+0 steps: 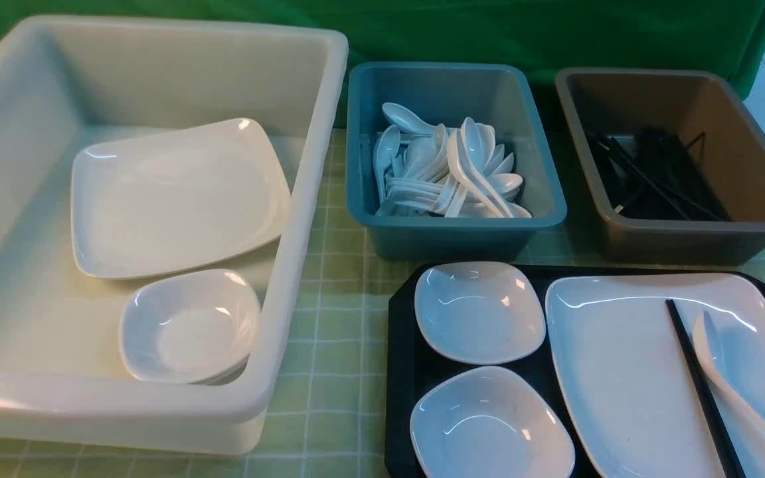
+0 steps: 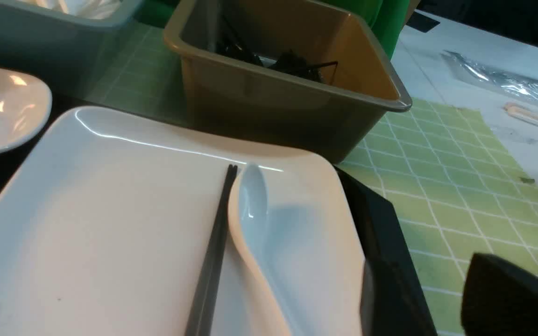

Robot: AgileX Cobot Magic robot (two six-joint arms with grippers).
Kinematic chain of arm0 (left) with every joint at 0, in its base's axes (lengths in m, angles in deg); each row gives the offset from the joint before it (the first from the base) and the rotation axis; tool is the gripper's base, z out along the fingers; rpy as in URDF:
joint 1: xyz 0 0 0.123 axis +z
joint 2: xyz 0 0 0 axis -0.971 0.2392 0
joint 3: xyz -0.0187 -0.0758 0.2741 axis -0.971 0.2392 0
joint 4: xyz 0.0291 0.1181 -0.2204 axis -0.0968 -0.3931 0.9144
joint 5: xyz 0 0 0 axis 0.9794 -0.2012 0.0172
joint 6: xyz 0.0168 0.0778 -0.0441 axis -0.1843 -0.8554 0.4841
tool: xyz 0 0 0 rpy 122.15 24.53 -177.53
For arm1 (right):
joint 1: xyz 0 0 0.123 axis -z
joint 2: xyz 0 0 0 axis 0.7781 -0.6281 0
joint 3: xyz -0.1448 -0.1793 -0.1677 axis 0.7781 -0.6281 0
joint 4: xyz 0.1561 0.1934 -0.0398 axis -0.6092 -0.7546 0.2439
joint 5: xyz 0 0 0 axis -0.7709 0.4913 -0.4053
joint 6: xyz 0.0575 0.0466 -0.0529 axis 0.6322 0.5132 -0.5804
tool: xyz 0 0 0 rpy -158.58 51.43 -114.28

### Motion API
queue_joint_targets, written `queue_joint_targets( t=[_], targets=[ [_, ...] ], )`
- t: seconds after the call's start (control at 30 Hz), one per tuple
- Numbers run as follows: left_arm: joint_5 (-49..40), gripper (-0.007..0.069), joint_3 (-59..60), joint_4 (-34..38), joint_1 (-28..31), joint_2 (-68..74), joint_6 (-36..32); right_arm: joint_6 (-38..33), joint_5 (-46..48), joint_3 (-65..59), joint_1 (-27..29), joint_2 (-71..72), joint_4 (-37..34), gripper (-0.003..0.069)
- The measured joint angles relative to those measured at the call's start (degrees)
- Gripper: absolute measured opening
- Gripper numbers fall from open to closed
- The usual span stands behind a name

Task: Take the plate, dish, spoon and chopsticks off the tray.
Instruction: Use the right arm to grab a soup spoon from the plate

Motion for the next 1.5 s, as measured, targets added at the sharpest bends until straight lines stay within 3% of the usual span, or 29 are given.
queue_joint_targets(
  t=[1.27,1.33,1.5],
  targets=[
    [0.00,-0.0002,0.00,0.00,0.00,0.00,0.00,-2.67,-0.35,0.00,0.00,0.00,0.67,0.0239],
    [0.00,-0.0002,0.00,0.00,0.00,0.00,0.00,-0.62,-1.22,0.00,0.00,0.00,0.09,0.0239],
    [0.00,-0.0002,0.00,0.00,0.00,0.00,0.00,27.38,-6.47,0.00,0.00,0.00,-9.57,0.0239]
  ],
)
